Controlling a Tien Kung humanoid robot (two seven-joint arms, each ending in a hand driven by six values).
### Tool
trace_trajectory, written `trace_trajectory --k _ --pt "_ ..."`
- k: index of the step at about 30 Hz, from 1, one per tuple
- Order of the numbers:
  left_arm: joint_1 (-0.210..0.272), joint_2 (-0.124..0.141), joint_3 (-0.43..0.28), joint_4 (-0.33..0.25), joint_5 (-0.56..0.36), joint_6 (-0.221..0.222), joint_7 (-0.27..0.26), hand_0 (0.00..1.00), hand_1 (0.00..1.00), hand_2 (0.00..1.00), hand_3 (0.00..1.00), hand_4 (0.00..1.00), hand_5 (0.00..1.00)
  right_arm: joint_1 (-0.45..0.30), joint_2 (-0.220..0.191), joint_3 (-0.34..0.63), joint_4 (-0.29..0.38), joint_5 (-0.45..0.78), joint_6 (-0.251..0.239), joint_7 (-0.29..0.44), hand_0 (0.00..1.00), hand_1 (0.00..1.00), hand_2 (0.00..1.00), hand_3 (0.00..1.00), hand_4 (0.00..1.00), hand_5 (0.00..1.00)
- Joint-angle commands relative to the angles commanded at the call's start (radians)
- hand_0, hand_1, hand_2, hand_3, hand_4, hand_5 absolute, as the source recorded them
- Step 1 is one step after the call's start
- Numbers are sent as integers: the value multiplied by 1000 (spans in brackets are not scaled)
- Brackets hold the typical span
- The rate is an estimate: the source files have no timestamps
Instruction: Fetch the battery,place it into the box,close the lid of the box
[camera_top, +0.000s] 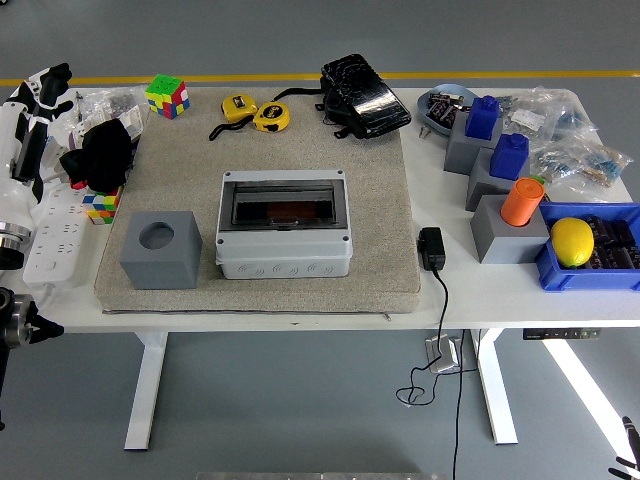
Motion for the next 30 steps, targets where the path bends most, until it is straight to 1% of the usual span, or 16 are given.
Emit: trace_trajectory --k 30 --pt "2 1 9 -3 -4 5 1 834 860 861 832 998 998 0 -2 -3 0 2 -1 -1 807 750 728 785 998 998"
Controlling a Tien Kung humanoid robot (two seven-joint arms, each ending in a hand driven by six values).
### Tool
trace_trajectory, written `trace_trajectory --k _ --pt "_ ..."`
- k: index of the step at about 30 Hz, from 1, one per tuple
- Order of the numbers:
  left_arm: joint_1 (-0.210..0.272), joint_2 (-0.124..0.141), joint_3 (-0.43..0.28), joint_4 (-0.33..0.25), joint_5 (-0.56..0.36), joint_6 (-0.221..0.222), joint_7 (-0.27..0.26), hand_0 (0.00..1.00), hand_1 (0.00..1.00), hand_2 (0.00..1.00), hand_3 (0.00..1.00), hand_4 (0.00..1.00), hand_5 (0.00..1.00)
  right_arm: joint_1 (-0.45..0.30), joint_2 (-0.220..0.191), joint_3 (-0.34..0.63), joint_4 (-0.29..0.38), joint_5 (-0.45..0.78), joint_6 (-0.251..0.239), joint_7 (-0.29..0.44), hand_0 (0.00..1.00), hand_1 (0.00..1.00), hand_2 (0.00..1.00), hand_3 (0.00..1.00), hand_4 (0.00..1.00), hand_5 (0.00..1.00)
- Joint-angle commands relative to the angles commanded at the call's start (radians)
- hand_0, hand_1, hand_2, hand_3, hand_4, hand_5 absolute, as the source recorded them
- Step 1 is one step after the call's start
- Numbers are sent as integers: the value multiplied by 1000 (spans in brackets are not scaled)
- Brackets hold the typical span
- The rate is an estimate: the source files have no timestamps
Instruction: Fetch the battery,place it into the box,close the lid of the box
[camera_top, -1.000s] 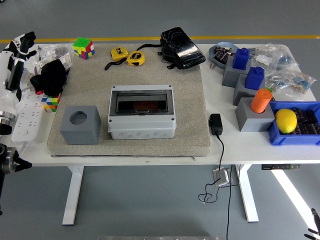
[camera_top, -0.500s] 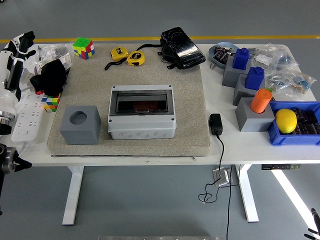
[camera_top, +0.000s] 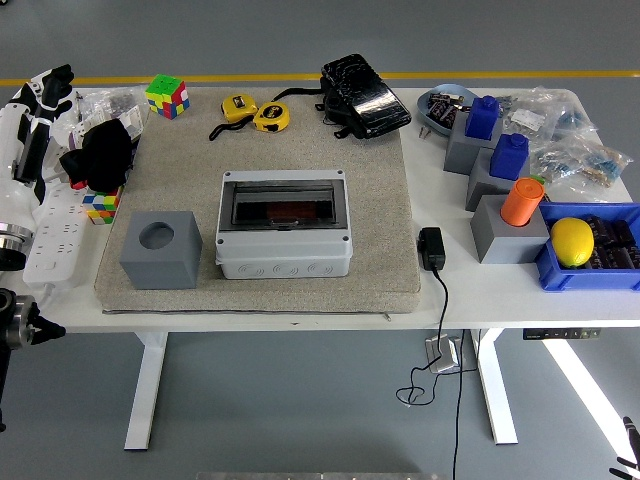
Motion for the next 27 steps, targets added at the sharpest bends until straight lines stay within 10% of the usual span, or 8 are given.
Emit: trace_trajectory --k 27 --pt "-1 3 -5 -3 7 -1 -3 832 849 859 832 998 998 0 2 2 0 0 0 1 807 750 728 785 998 998"
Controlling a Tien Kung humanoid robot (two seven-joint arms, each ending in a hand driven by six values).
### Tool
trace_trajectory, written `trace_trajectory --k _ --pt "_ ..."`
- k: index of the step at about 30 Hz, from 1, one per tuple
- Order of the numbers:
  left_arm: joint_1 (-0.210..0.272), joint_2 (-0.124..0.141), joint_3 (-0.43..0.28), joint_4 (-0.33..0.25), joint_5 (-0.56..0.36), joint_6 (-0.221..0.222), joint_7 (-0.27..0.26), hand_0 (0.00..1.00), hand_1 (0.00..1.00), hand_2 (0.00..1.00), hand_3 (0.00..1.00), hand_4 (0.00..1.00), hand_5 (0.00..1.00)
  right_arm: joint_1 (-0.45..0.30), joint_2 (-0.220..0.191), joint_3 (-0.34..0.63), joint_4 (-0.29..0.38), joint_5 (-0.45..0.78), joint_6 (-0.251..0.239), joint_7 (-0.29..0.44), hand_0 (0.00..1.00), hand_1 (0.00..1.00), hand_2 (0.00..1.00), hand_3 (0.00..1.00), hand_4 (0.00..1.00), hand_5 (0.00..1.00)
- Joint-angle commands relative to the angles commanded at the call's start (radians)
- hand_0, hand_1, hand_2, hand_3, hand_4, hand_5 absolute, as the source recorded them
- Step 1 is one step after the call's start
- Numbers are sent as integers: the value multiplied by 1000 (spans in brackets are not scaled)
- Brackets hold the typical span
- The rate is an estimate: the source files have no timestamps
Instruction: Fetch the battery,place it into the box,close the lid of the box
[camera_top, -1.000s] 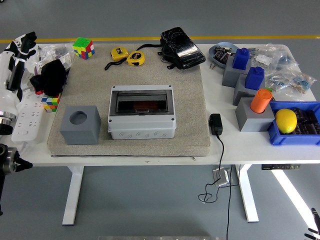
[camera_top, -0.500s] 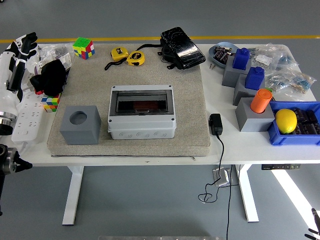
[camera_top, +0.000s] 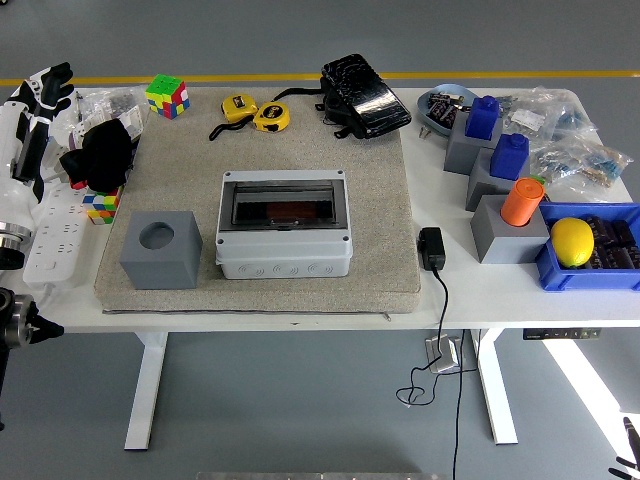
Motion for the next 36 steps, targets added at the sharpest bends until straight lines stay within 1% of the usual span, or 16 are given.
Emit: trace_trajectory --k 16,17,22,23,36 --pt "-1 2 -3 2 1 -2 -1 834 847 858 832 998 998 0 0 1 0 1 0 1 807 750 728 785 998 998" --pt "-1 1 -3 2 1 -3 -1 836 849 845 825 998 998 0 0 1 0 2 0 2 807 751 728 785 998 998" --pt "-1 1 -2 2 2 -4 -1 836 849 845 825 998 998 0 2 -1 0 3 1 2 807 751 728 785 998 998" --pt "-1 1 -2 2 2 -4 -1 846 851 825 812 998 998 0 2 -2 0 3 1 2 807 750 728 785 998 998" --pt "1 2 0 0 0 0 -5 846 851 821 813 998 998 0 -1 -4 0 1 1 -1 807 750 728 785 998 998"
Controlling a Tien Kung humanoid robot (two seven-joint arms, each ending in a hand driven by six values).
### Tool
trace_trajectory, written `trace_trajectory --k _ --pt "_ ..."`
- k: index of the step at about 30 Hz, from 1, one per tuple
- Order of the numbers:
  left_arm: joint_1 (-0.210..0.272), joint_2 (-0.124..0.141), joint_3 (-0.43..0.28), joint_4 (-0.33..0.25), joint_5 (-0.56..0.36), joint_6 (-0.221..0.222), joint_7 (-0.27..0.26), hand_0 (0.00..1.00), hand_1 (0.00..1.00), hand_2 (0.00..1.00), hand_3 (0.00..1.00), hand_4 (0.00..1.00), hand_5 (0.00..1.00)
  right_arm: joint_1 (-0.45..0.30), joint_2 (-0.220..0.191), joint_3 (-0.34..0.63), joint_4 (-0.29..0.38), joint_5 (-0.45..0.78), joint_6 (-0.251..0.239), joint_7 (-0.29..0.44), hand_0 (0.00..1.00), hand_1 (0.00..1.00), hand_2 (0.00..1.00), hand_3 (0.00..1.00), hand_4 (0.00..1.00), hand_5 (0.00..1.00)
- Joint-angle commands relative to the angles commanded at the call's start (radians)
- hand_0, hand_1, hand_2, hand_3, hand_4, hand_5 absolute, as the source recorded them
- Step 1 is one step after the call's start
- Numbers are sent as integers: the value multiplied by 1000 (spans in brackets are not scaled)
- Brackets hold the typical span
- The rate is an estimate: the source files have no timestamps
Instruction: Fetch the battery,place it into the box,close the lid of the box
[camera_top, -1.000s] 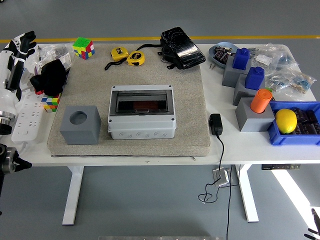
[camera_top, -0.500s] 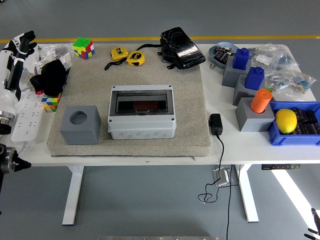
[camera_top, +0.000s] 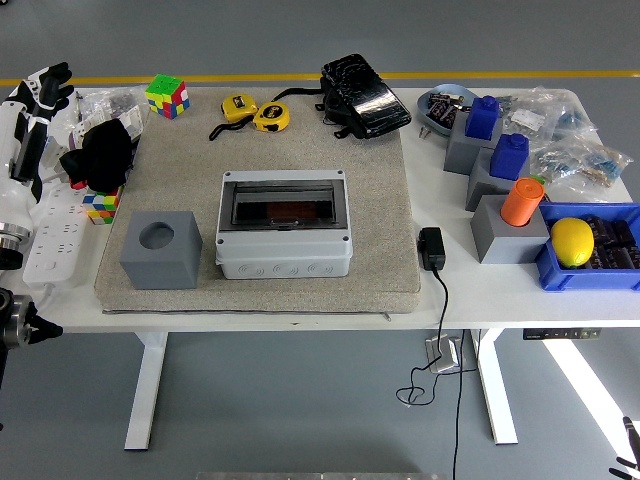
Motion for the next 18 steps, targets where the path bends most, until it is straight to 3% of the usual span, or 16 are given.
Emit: trace_trajectory --k 18 --pt "1 3 7 0 -6 4 -5 854 849 822 812 998 998 -1 -2 -7 0 2 0 -1 806 749 728 785 998 998"
